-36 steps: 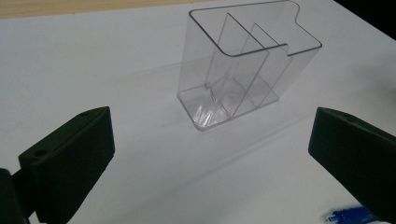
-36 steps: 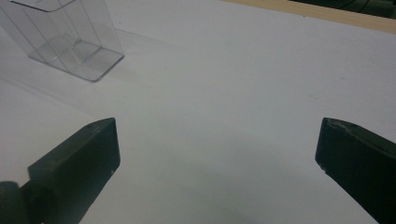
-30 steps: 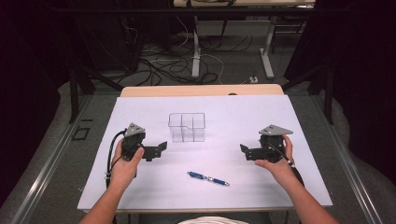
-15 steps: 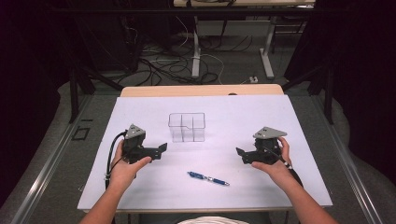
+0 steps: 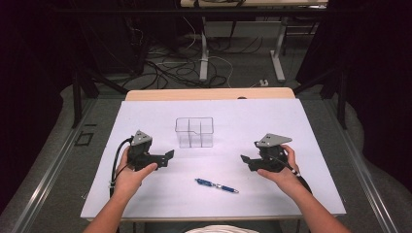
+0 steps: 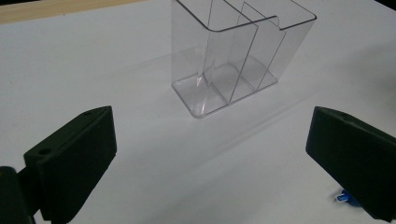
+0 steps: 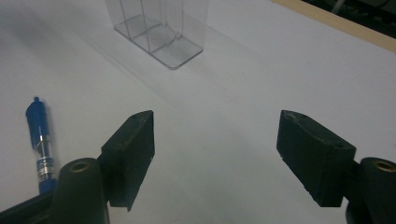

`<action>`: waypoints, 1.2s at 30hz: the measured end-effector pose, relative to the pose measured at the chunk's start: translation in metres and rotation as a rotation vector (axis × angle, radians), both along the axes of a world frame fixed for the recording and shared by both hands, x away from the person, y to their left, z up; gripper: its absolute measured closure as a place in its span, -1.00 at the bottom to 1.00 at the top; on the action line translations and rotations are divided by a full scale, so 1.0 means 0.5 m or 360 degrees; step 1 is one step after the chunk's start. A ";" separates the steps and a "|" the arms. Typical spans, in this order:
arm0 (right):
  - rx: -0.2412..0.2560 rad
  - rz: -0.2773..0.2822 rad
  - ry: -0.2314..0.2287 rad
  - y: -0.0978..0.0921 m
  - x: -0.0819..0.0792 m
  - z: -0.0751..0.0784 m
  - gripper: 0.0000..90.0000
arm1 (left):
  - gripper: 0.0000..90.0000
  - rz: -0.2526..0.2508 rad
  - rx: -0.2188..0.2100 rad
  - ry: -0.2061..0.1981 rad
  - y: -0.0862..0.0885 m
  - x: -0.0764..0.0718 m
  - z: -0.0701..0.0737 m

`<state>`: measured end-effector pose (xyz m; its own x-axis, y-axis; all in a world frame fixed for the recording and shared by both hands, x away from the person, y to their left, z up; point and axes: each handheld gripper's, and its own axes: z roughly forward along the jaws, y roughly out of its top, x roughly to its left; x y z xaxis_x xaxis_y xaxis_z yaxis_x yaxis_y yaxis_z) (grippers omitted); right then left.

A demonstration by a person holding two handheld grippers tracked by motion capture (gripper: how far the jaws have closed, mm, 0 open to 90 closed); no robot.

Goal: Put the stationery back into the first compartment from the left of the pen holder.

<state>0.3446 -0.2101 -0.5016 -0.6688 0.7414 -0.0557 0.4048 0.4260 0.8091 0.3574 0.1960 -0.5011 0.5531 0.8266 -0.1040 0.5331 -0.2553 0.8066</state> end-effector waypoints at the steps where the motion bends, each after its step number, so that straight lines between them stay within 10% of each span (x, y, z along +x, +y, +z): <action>1: -0.0007 0.0014 0.0017 0.002 -0.001 0.001 -0.30 | -0.95 0.0016 -0.0028 0.0011 -0.002 -0.001 -0.001; 8: -0.0088 0.0183 0.0024 0.028 -0.003 -0.004 -0.21 | -0.92 0.0000 0.0000 0.0003 -0.002 -0.002 -0.003; 36: -0.0423 0.0610 0.0469 0.186 -0.012 -0.028 0.21 | -0.87 0.0019 0.0010 0.0029 0.007 -0.001 -0.006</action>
